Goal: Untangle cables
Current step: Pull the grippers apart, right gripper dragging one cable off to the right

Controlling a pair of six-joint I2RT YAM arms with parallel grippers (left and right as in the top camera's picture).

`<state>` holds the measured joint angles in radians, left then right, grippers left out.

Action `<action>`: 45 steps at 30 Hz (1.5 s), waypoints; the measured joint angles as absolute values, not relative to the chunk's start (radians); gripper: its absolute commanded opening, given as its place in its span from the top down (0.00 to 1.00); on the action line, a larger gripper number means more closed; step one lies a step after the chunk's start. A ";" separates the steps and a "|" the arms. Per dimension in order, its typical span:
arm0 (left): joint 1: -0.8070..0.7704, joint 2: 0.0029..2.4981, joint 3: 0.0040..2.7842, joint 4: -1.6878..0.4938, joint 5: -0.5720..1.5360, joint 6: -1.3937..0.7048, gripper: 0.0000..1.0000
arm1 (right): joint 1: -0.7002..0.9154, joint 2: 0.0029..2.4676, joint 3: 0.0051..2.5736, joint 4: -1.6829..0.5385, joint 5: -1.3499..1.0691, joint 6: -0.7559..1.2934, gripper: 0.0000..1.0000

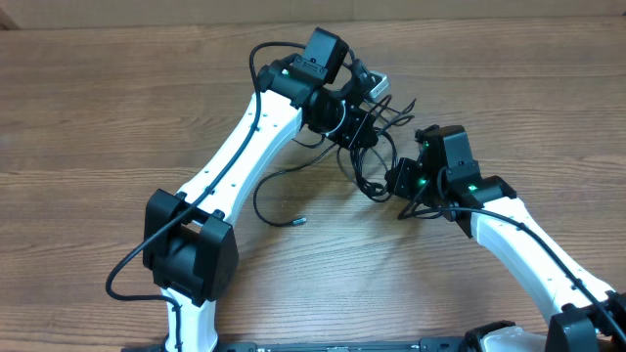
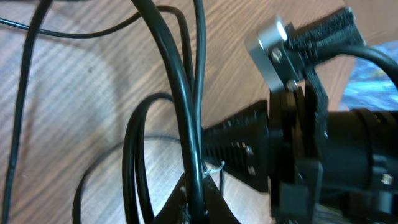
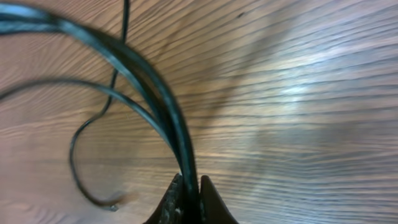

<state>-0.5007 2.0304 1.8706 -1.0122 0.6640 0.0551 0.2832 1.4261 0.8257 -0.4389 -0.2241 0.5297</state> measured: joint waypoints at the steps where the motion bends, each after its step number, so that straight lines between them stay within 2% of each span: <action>1: -0.497 2.030 1.871 -1.022 0.672 0.055 0.96 | 0.283 1.426 0.826 -0.445 -0.201 0.530 0.96; 6: -0.438 2.030 1.871 -1.041 0.743 0.055 0.96 | 0.284 1.426 0.826 -0.495 0.012 0.532 0.96; 13: -0.221 1.979 1.871 -1.044 0.855 0.059 0.96 | 0.235 1.426 0.826 -0.520 0.228 0.531 0.96; 18: -0.081 1.880 1.872 -1.048 0.868 0.059 0.96 | 0.217 1.426 0.874 -0.526 0.270 0.529 0.96; 25: -0.086 1.846 1.880 -1.086 0.847 0.059 0.96 | 0.217 1.381 1.088 -0.607 0.226 0.485 0.96; 28: -0.092 1.846 1.880 -1.131 0.758 0.059 0.96 | 0.217 1.341 1.178 -0.660 0.220 0.456 0.96; 34: -0.098 1.846 1.881 -1.225 0.406 -0.004 0.96 | 0.217 1.276 1.254 -0.678 0.241 0.341 0.96; 39: -0.098 1.846 1.881 -1.259 0.139 -0.121 0.96 | 0.216 1.264 1.301 -0.601 0.382 0.205 0.96; 45: -0.098 1.846 1.881 -1.275 -0.028 -0.264 0.96 | 0.216 1.250 1.386 -0.453 0.576 0.060 0.96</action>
<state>-0.0982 1.8458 1.8809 -1.2755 -0.0284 -0.2638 0.2165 1.2499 1.3865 -0.4530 0.5758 0.0601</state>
